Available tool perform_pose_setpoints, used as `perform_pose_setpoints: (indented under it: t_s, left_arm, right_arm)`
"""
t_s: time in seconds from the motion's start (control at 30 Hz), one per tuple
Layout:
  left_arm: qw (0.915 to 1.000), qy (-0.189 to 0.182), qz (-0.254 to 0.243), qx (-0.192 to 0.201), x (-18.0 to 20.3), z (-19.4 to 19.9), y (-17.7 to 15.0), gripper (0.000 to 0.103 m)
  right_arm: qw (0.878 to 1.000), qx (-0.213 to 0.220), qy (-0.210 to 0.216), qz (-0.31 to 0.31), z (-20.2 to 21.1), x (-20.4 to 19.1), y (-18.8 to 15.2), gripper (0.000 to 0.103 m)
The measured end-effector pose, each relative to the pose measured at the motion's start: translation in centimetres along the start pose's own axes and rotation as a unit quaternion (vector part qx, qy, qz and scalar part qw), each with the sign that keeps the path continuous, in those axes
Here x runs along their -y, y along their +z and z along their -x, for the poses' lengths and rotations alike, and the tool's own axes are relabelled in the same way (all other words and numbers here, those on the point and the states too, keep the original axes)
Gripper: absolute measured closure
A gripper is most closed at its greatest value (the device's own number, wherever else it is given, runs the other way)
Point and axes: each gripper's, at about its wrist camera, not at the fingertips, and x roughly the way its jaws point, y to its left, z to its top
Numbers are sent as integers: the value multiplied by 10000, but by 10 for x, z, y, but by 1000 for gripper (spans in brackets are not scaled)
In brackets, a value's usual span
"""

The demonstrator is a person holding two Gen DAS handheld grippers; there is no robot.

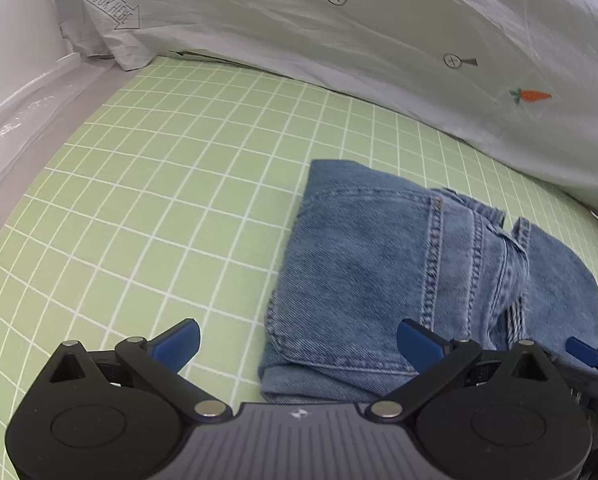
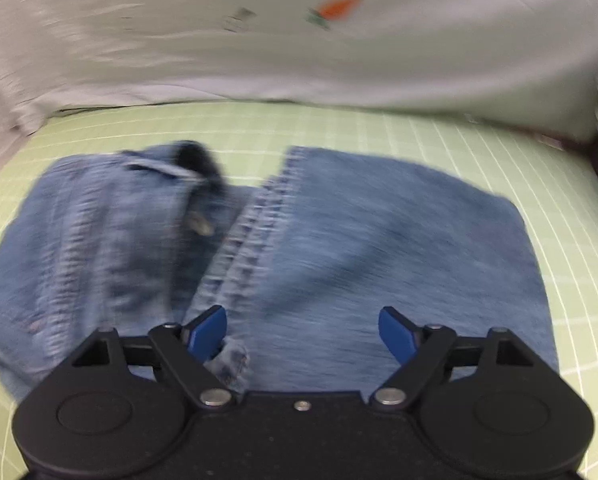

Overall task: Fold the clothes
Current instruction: 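Fold the held leg hem over the seat with the right gripper and release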

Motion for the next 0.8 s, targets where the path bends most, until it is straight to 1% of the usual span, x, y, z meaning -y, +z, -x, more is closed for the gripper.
perform_pose_setpoints:
  t_s: [0.03, 0.07, 0.1, 0.2, 0.27, 0.3, 0.33, 0.37, 0.63, 0.8]
  left_arm:
    - [10000, 1, -21, -27, 2, -1, -1, 0]
    - [10000, 1, -42, -54, 3, -2, -2, 0]
    - [9999, 2, -63, -81, 5, -2, -2, 0]
    - [9999, 31, -105, -106, 5, -4, -2, 0]
    - [9999, 37, -103, -120, 4, -7, -1, 0]
    - [9998, 21, -105, -156, 3, -10, 0, 0]
    - [9998, 5, -107, -192, 3, -14, 1, 0]
    - [9997, -10, -108, -228, 2, -17, 2, 0]
    - [9985, -136, -121, -514, -5, -45, 10, 0]
    - [9973, -229, -138, -682, -9, -63, 15, 0]
  right_arm:
    - [9994, -164, 302, 102, -2, -6, -3, 10]
    - [9984, -330, 404, 204, -4, -12, -6, 10]
    - [9983, -379, 374, 227, -5, -15, -9, 10]
    - [9988, -324, 360, 14, 1, -10, -12, 10]
    - [9991, -180, 238, -314, 9, -1, -9, 8]
    - [9988, -96, 141, -449, 14, 3, -8, 4]
    - [9984, -36, 46, -566, 17, 8, -7, 1]
    - [9977, 6, -48, -671, 19, 12, -7, 1]
    - [9920, -126, -580, -1117, 22, 34, -1, 1]
    - [9917, -229, -747, -1025, 22, 30, 3, 1]
